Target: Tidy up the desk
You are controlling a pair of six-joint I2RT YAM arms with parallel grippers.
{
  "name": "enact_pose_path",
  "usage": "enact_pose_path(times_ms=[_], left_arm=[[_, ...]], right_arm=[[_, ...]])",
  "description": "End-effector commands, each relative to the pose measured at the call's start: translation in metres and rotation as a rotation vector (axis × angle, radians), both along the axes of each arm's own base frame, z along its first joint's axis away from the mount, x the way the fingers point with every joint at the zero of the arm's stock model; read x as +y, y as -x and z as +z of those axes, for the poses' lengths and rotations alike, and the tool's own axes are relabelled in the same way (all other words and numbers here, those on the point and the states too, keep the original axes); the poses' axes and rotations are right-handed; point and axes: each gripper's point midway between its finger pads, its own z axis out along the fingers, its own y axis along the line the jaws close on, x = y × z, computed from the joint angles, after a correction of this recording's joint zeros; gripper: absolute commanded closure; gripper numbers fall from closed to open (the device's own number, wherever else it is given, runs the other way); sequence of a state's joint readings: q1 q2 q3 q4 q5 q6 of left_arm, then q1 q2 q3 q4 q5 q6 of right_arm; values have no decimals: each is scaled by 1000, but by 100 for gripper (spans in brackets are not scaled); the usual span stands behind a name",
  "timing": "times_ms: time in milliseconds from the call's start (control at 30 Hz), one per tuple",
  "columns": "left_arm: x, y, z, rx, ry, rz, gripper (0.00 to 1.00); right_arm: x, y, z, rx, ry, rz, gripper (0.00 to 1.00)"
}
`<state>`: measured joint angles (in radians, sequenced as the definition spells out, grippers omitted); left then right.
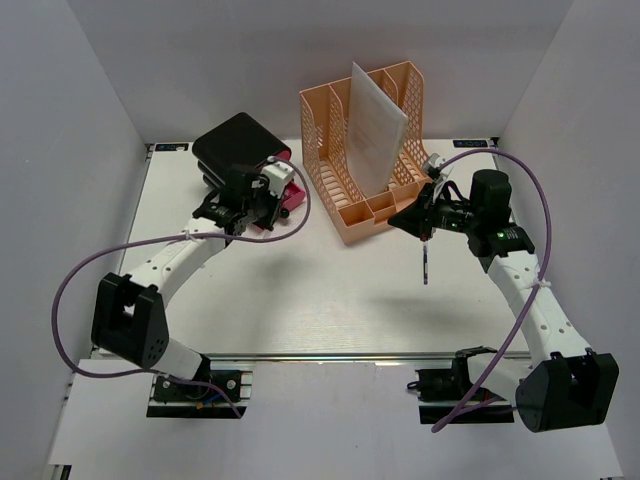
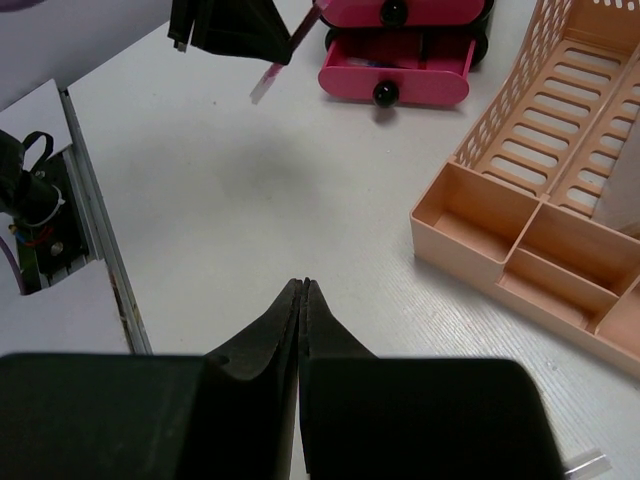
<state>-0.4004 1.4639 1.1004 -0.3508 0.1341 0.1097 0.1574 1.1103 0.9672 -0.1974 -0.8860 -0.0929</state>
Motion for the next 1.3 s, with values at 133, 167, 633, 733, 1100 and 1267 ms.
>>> enact_pose_path(times_ms=[133,167,633,733,1100,1267], left_arm=[[3,-60,34,-288,-272,-128,100],[9,-68,37,-330,-344,-137,100],[9,-121,9,-410,-482,-118,100],[7,-126,-4,-385,-491,-124,96],[9,-127,-15,-320,-482,-87,61],[7,-124,8,-341,-437,-67,57]], right_arm=[[0,-4,6,-45,-9,15,100],[0,-5,6,-45,-7,13,100],[-2,-12,-3,-26,9,0,100],[-4,-13,-5,-21,13,-7,100],[-5,-14,-11,-34,34,7,70],[-6,-12,-11,-59,46,19,64]])
